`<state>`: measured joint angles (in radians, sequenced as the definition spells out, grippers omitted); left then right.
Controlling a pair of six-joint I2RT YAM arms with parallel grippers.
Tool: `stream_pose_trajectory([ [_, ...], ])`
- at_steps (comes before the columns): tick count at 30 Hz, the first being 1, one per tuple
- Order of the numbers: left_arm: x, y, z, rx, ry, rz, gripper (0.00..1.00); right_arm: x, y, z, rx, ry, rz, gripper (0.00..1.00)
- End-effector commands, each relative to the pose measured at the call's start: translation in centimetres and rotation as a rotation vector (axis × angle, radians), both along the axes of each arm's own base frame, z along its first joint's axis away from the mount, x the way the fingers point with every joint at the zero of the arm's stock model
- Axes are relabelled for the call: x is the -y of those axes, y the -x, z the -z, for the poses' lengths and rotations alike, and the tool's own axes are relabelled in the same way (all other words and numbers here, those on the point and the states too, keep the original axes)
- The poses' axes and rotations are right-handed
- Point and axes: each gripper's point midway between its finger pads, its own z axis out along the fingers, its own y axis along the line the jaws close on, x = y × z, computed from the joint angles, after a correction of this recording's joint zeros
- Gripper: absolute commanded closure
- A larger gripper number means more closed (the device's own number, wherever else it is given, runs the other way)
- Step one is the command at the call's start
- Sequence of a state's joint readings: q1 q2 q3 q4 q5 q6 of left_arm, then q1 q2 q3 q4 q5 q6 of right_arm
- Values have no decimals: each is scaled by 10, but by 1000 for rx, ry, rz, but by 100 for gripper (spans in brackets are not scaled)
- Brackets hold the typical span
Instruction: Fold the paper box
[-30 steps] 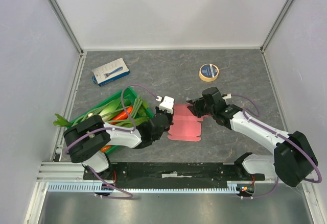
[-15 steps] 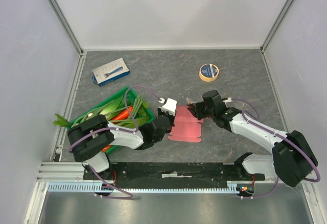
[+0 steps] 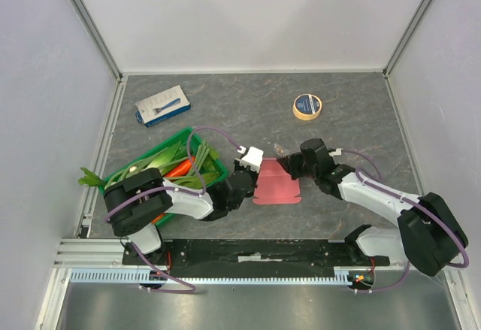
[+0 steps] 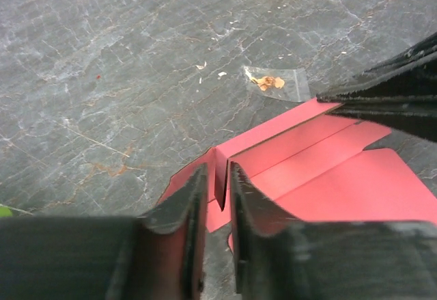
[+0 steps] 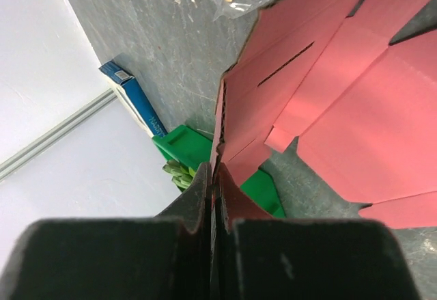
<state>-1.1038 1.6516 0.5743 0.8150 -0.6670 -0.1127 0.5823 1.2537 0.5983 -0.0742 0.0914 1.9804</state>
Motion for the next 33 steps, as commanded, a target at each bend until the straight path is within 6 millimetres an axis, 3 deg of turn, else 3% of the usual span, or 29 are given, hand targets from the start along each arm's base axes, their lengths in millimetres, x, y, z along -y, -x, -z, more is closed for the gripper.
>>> stream_pose_trajectory([
  [1, 16, 3, -16, 5, 55, 53, 60, 14, 4, 14, 38, 44, 16, 100],
  [3, 14, 10, -22, -14, 87, 78, 51, 16, 1, 11, 85, 46, 17, 100],
  [4, 15, 18, -16, -47, 70, 117, 45, 21, 6, 18, 86, 56, 19, 100],
  [6, 13, 31, -31, -71, 121, 168, 42, 23, 1, 11, 171, 36, 31, 100],
  [7, 14, 42, -31, -100, 117, 227, 40, 29, 8, 20, 181, 41, 32, 100],
  [9, 5, 54, -32, -137, 144, 250, 39, 31, 7, 14, 255, 27, 31, 100],
  [10, 4, 62, -53, -127, 202, 299, 39, 35, 10, 21, 259, 45, 29, 100],
  [12, -8, 69, -55, -165, 229, 308, 43, 36, 11, 22, 279, 61, 13, 100],
  [13, -11, 71, -64, -171, 262, 324, 46, 37, 13, 28, 273, 68, 8, 100],
  [17, -29, 52, -56, -303, 294, 272, 47, 38, 12, 29, 313, 88, -12, 100],
  [21, -26, 34, -38, -346, 203, 249, 45, 39, 14, 37, 315, 116, -28, 100],
  [24, -27, 16, -28, -333, 141, 197, 50, 40, 14, 39, 325, 121, -31, 100],
  [33, -17, 0, -4, -361, 85, 204, 42, 41, 10, 39, 365, 180, -68, 100],
])
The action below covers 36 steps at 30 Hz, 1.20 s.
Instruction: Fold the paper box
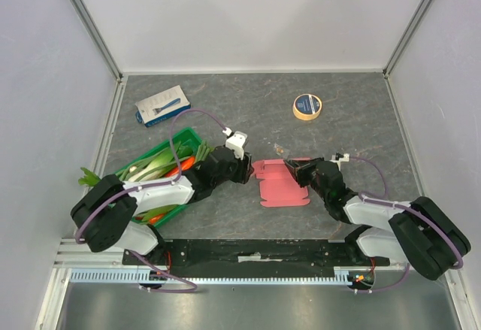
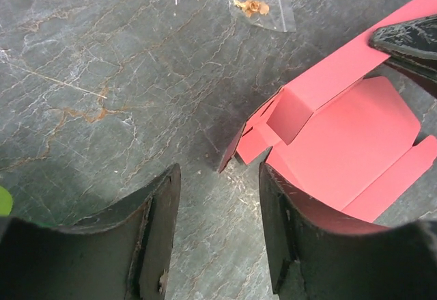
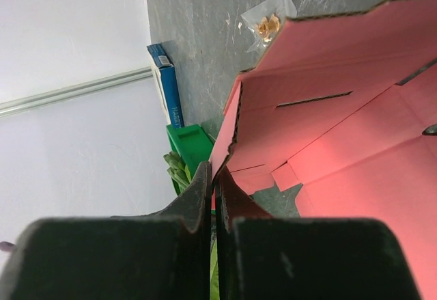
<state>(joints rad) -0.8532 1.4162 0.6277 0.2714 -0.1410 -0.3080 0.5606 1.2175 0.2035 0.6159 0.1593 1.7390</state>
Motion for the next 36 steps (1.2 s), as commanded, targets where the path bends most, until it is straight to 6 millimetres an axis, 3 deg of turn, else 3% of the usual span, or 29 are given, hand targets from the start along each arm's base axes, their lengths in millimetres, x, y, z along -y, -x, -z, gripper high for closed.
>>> stream_pose_trajectory([
  [1, 14, -10, -9, 24, 29, 35, 39, 15, 2, 25, -15, 144, 10, 100],
  [6, 31, -17, -1, 5, 31, 69, 41, 12, 2, 25, -19, 135, -1, 100],
  [9, 40, -19, 5, -15, 32, 81, 53, 10, 3, 25, -20, 125, -8, 100],
  [10, 41, -20, 5, -19, 35, 82, 63, 11, 3, 27, -24, 123, -7, 100],
  [13, 47, -19, 6, -49, 50, 76, 82, 11, 5, 25, -2, 134, -18, 100],
  [17, 60, -11, -5, -106, 128, 66, 98, 12, 7, 27, 1, 155, -31, 100],
  [23, 84, 0, -15, -135, 233, 43, 98, 13, 13, 31, 9, 142, -39, 100],
  [28, 71, -18, -33, 3, 178, -28, 98, 10, 13, 27, 30, 138, -57, 100],
  [33, 56, -34, -39, 14, 125, -77, 98, 4, 10, 13, 122, 100, -72, 100],
  [34, 54, -36, -42, 10, 139, -94, 98, 3, 6, 1, 172, 74, -67, 100],
  [36, 54, -39, -49, 11, 160, -107, 98, 0, 5, 4, 178, 83, -82, 100],
])
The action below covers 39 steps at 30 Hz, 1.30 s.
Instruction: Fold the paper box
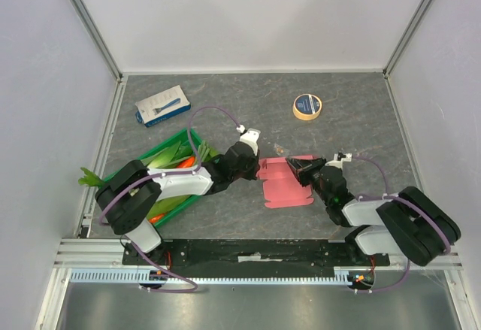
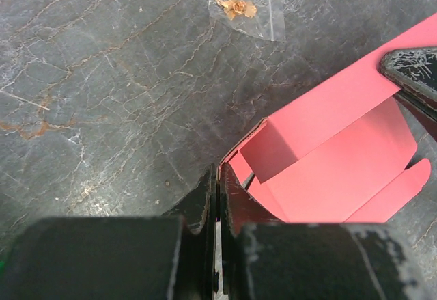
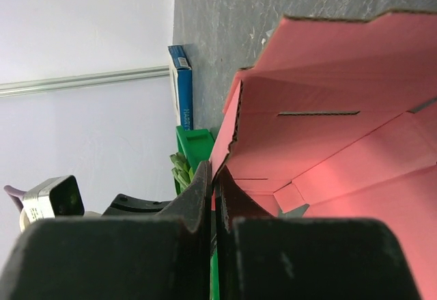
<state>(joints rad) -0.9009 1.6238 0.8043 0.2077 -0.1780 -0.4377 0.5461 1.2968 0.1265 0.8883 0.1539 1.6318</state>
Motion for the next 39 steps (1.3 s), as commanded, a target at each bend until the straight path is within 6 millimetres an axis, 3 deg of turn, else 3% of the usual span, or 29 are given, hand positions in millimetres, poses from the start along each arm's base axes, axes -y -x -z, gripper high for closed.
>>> stream_pose_trajectory([
  [1, 18, -32, -75, 124, 174, -75, 98, -8, 5, 4, 60, 47, -62, 100],
  [5, 28, -31, -74, 80, 228, -85, 98, -20, 6, 8, 87, 36, -88, 100],
  [6, 33, -32, -83, 96, 277, -82, 98, -22, 6, 8, 94, 29, -90, 100],
  [7, 34, -29, -79, 96, 285, -72, 98, -26, 6, 1, 125, 6, -97, 100],
  [9, 39, -29, -89, 153, 330, -56, 98, -29, 8, 10, 104, 0, -107, 100],
  [14, 36, -15, -80, 237, 354, -34, 98, -39, 13, 6, 141, -37, -131, 100],
  [17, 39, -6, -89, 292, 363, -18, 98, -42, 15, 8, 140, -23, -141, 100],
  [22, 64, 2, -109, 317, 394, 75, 98, -46, 18, 13, 125, 26, -171, 100],
  [31, 63, 7, -153, 310, 448, 81, 98, -41, 28, 23, 93, 60, -187, 100],
  [35, 65, 2, -145, 305, 396, 76, 98, -43, 26, 19, 107, 39, -186, 100],
  [39, 56, 3, -109, 308, 318, 81, 98, -45, 27, 24, 96, 50, -201, 100],
])
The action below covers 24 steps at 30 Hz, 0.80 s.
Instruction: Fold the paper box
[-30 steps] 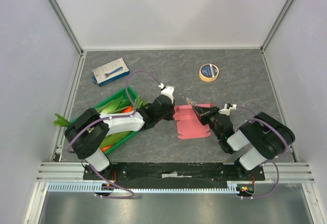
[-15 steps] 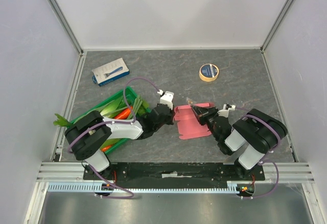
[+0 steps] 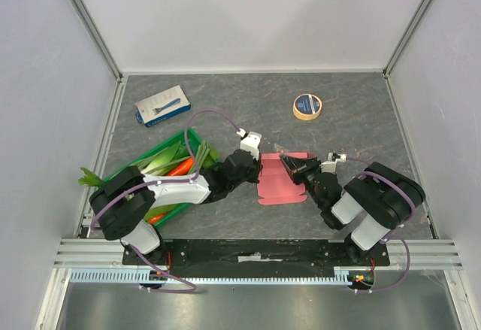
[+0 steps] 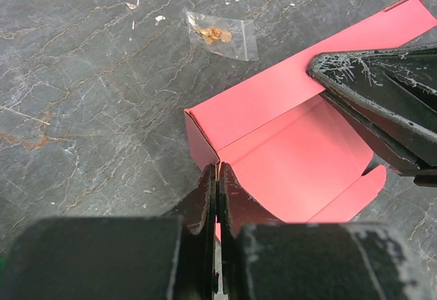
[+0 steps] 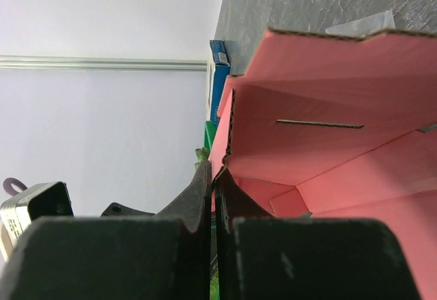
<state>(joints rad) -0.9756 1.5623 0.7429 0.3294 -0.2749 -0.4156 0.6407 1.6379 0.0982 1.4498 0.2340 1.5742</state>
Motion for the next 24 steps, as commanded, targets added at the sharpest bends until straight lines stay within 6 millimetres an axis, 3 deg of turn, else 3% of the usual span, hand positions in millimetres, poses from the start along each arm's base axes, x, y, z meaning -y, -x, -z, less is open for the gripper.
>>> stream_pose_trajectory([
  [1, 41, -8, -74, 185, 238, 77, 98, -21, 31, 40, -89, 115, -173, 100],
  [4, 31, -7, -51, 181, 176, 65, 98, -25, 33, 43, -74, 148, -206, 100],
  [9, 21, -8, -28, 167, 124, 32, 98, -21, 37, 53, -104, 186, -208, 100],
  [15, 22, -4, -20, 134, 148, 35, 98, -16, 36, 57, -114, 220, -191, 100],
  [18, 21, 0, -24, 122, 160, 42, 90, -15, 38, 60, -122, 228, -192, 100],
  [24, 14, 15, -25, 114, 149, 107, 63, -14, 37, 55, -112, 205, -191, 100],
])
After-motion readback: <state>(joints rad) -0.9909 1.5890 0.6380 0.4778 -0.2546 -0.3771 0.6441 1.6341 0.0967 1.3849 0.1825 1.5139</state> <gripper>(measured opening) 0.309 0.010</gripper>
